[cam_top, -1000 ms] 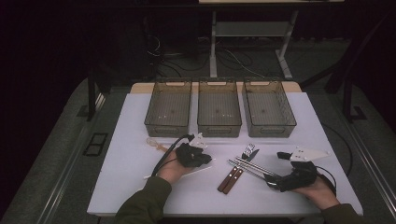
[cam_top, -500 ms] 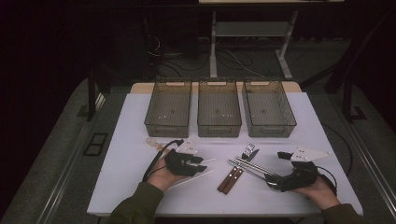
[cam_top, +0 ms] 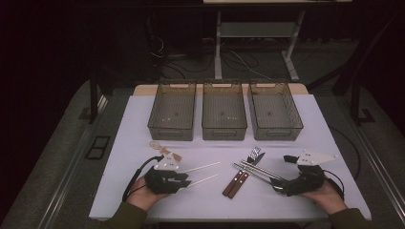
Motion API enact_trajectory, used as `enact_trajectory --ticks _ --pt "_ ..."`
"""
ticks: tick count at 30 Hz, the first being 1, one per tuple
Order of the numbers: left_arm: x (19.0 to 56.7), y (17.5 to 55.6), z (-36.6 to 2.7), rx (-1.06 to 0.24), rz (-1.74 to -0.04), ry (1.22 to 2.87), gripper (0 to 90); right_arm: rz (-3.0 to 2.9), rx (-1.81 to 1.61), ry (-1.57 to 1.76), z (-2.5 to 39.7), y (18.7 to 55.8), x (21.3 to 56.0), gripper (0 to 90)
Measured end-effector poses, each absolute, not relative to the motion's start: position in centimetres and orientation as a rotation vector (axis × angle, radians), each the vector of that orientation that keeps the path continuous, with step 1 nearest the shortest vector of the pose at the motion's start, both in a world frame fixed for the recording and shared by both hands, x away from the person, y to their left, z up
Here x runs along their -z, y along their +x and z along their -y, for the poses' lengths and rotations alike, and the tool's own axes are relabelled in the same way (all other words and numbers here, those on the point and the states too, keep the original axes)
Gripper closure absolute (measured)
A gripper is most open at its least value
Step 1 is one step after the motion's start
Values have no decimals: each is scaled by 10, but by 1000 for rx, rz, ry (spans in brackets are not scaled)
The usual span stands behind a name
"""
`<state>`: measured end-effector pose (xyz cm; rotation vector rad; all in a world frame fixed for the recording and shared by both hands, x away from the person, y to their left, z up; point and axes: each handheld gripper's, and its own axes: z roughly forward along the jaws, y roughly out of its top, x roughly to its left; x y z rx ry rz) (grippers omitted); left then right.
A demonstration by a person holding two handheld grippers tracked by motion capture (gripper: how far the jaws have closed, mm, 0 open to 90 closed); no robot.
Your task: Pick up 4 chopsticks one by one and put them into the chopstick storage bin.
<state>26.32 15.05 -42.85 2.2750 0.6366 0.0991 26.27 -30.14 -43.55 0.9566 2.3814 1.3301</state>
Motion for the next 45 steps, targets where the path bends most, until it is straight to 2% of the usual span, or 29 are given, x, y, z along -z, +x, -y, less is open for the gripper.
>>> enact_trajectory --ticks 9,20,32,45 --pt "439 259 -155 -65 -628 2326 750 -2379 -1328 953 301 262 435 6" --pt "443 257 -154 -129 -528 2367 835 -2384 -1327 945 299 262 436 6" --pt "442 262 -155 -85 -534 2364 841 -2392 -1330 937 298 261 436 6" --pt "437 267 -157 -55 -620 2306 840 -2414 -1340 949 292 261 440 6"
